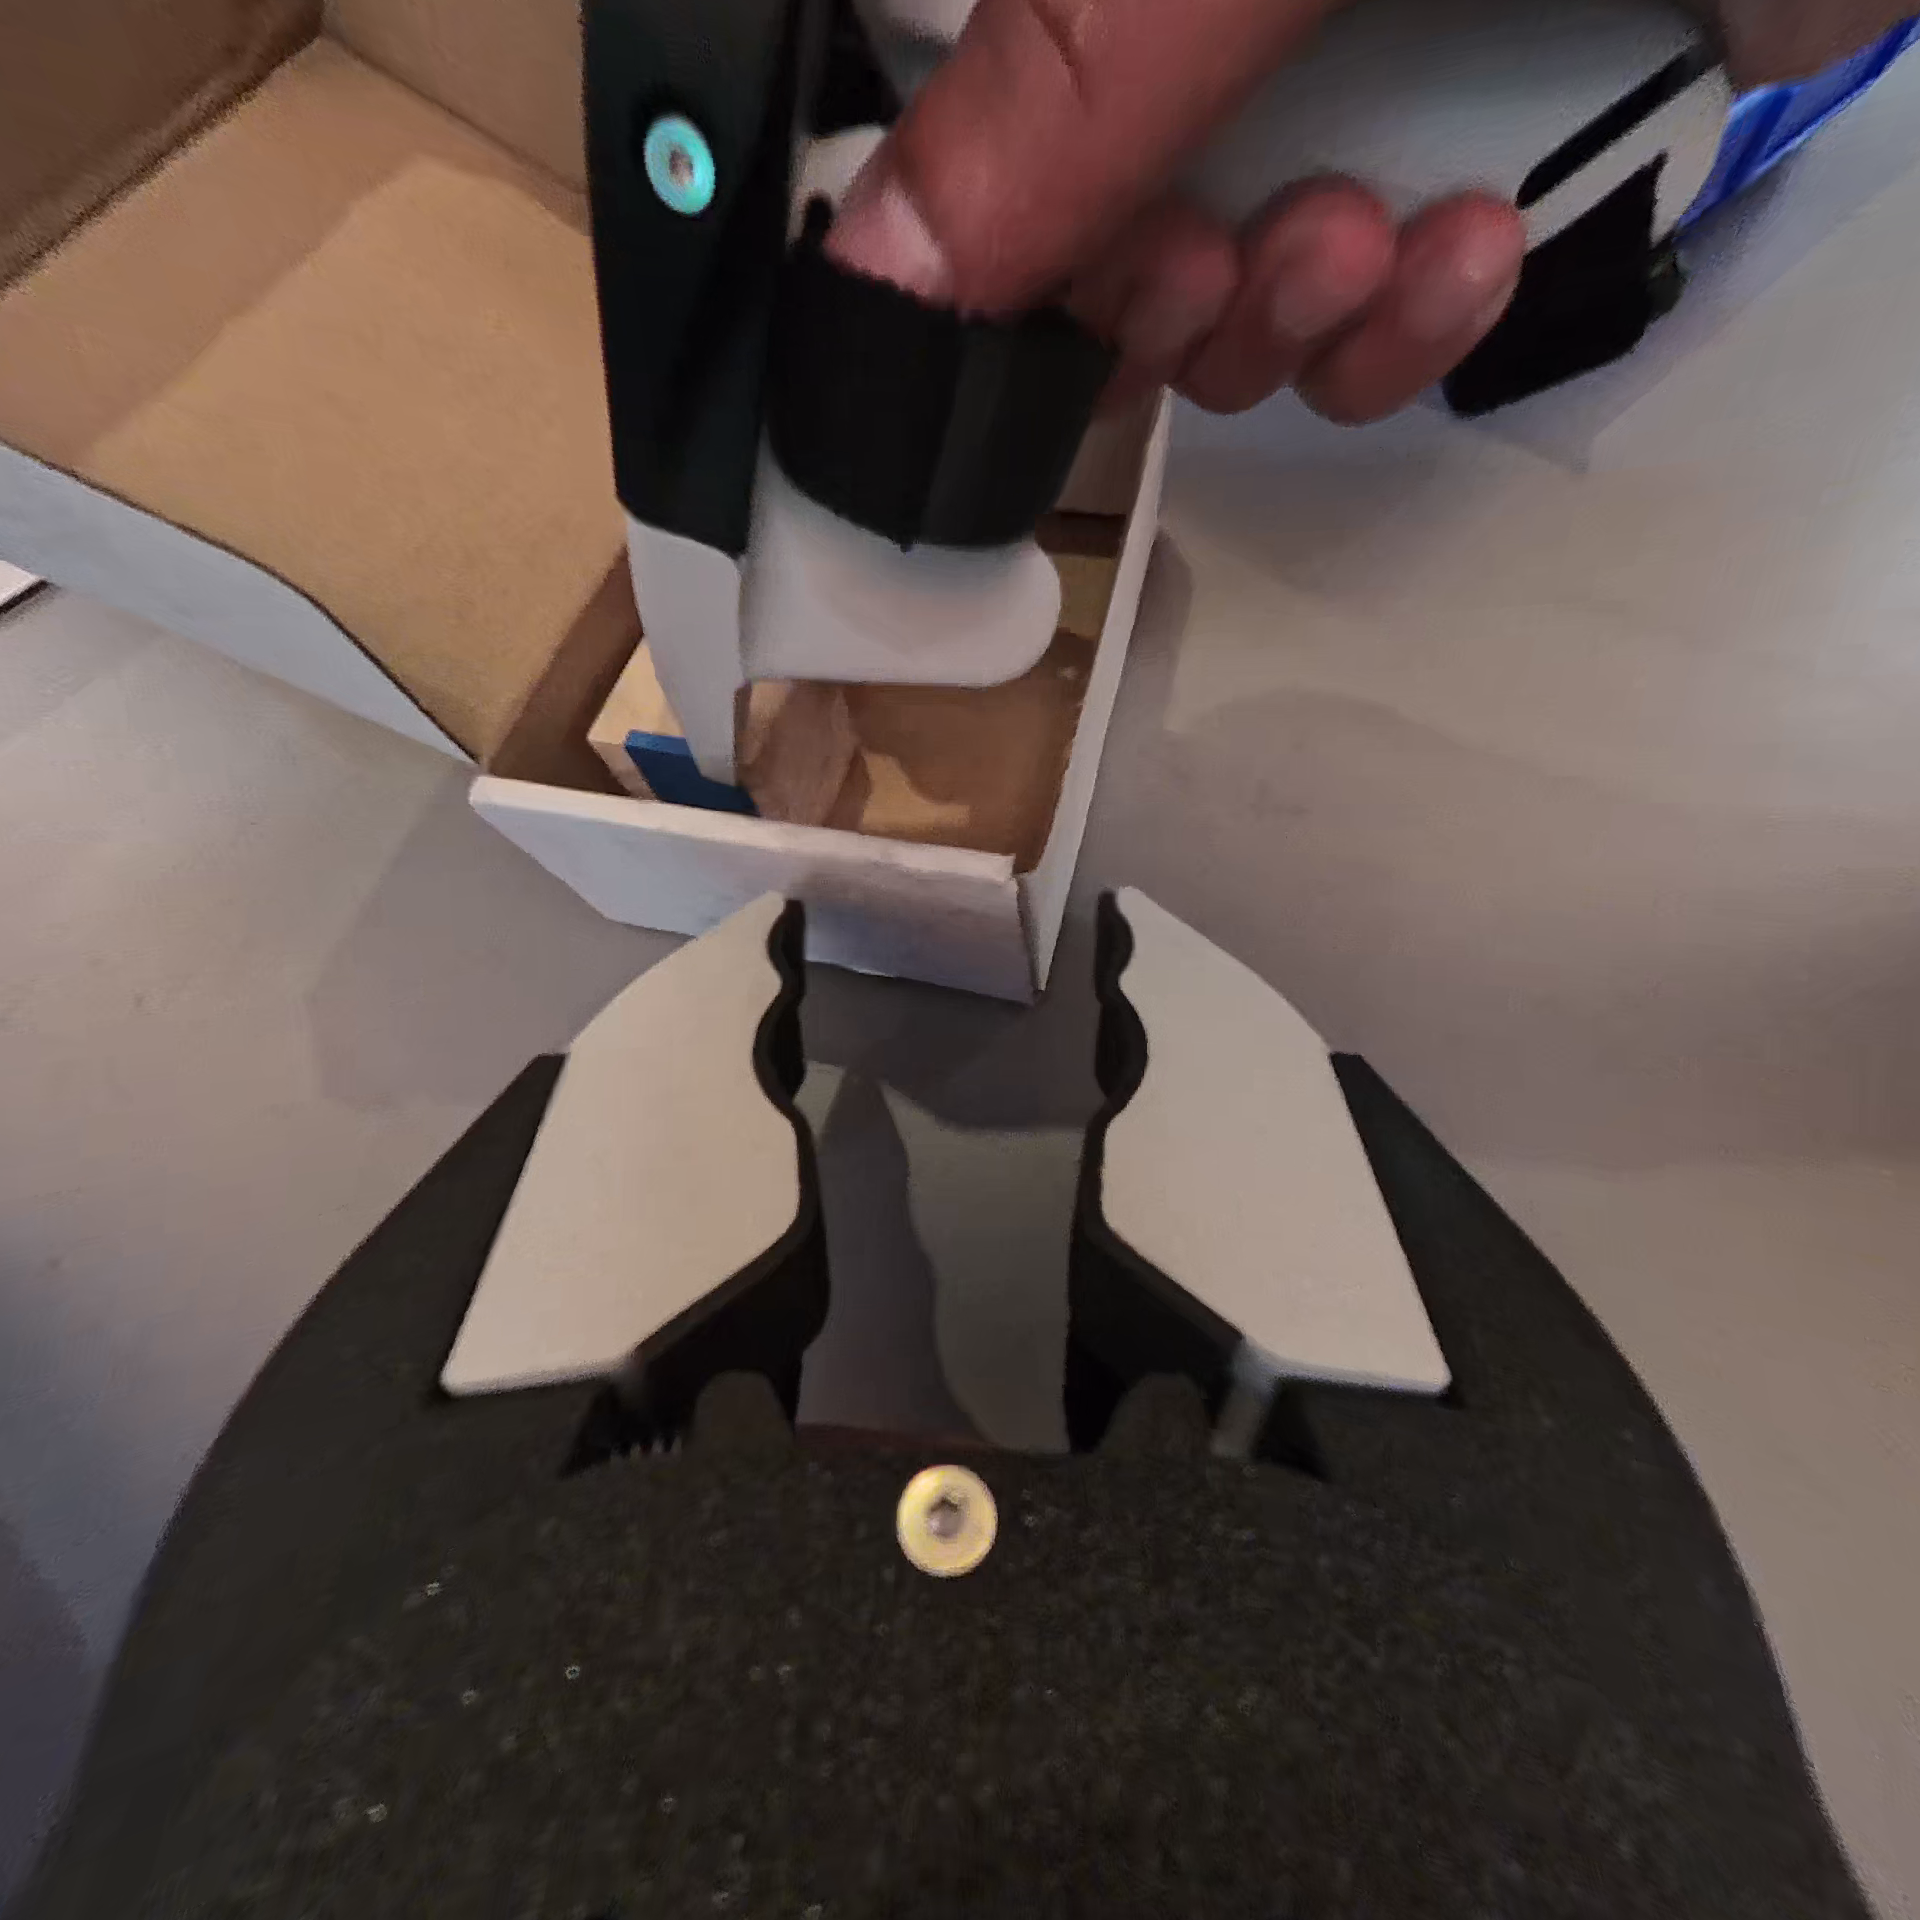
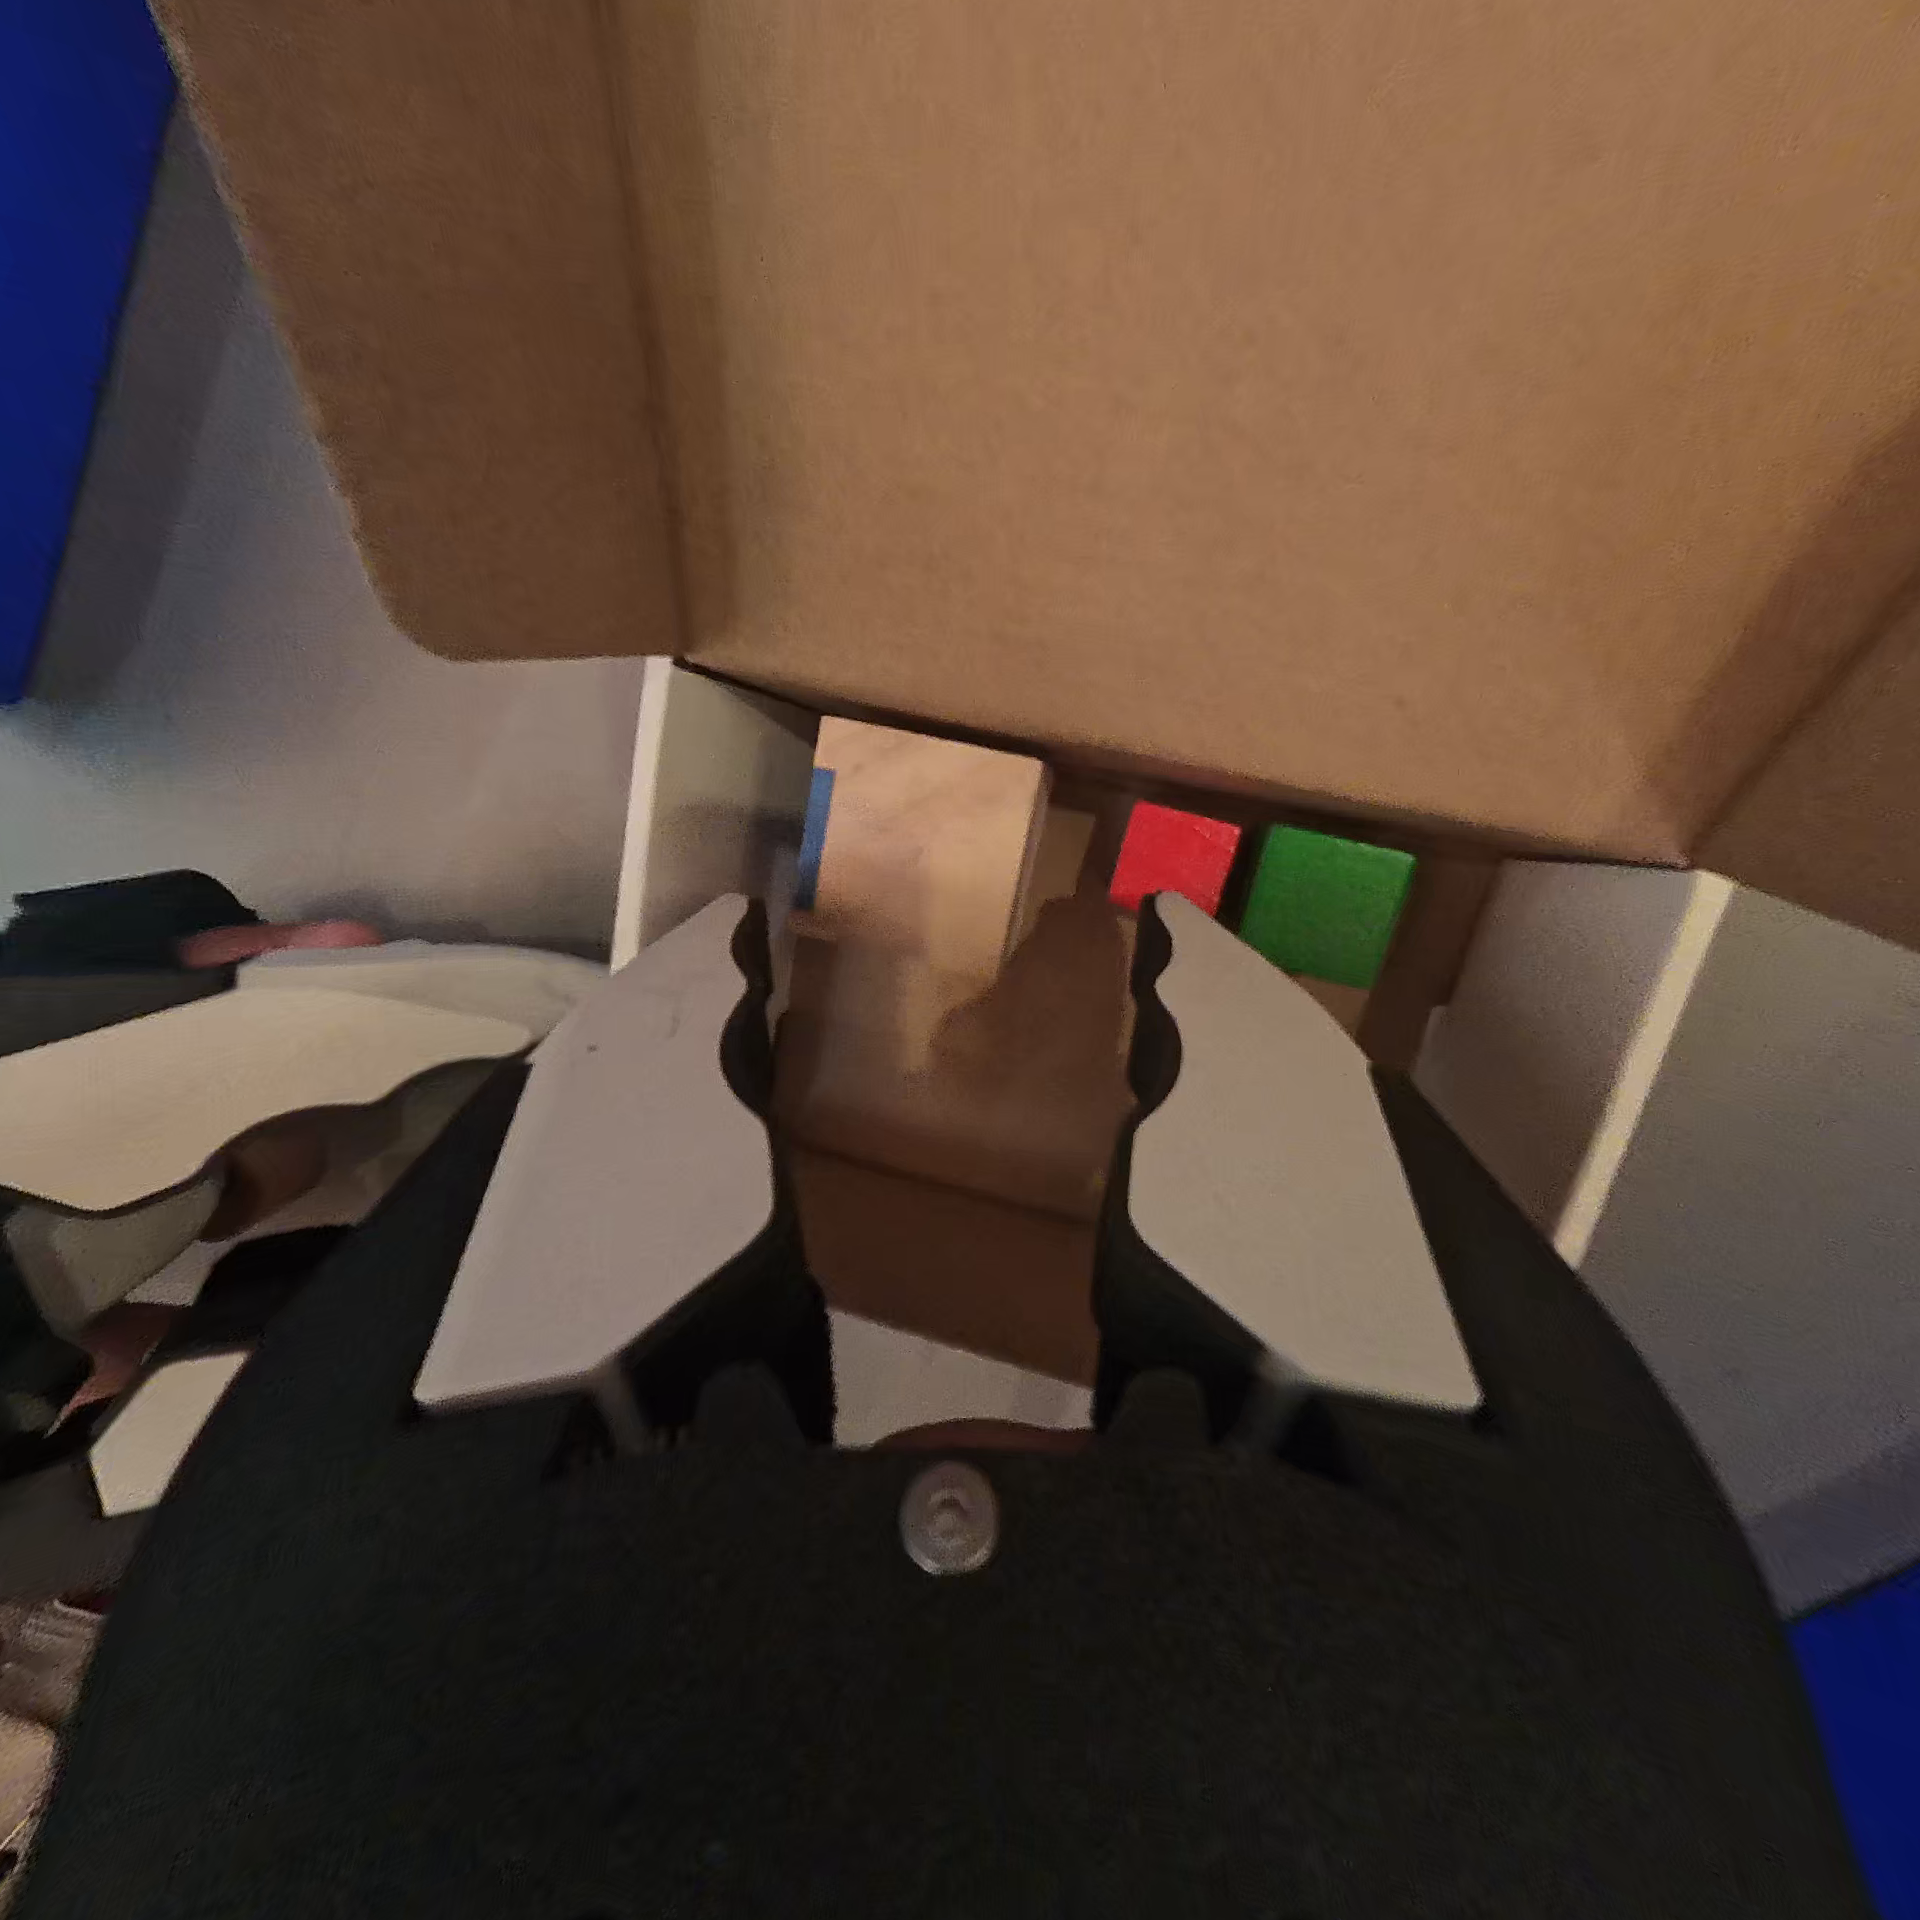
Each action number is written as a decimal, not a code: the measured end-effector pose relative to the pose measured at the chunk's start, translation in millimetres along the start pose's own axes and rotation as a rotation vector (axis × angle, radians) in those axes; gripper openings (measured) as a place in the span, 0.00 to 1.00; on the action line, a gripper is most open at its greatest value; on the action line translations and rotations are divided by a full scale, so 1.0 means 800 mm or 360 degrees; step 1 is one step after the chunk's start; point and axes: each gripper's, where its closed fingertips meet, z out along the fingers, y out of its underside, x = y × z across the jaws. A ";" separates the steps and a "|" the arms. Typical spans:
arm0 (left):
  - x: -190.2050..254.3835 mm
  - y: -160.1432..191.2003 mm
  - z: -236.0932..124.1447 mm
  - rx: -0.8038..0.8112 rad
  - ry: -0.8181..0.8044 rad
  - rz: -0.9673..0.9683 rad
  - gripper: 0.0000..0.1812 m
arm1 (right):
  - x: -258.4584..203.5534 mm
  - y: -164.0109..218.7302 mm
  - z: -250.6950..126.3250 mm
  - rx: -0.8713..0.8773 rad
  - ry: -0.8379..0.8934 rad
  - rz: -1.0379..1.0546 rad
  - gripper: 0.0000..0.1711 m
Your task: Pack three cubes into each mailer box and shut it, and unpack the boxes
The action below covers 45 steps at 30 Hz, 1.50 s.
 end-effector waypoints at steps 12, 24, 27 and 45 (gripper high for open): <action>-0.045 -0.007 0.012 0.0041 0.0158 -0.0033 0.69 | -0.002 -0.012 0.010 -0.0049 0.0117 -0.0113 0.37; -0.031 -0.013 0.043 -0.0040 0.0470 0.0089 0.67 | 0.006 -0.010 0.016 -0.0075 0.0159 -0.0110 0.32; -0.030 -0.013 0.042 -0.0037 0.0475 0.0093 0.67 | 0.007 -0.001 0.026 -0.0108 0.0135 -0.0110 0.29; -0.036 -0.002 0.034 -0.0076 0.0491 0.0086 0.67 | 0.139 0.000 -0.234 0.0610 0.0352 0.0130 0.28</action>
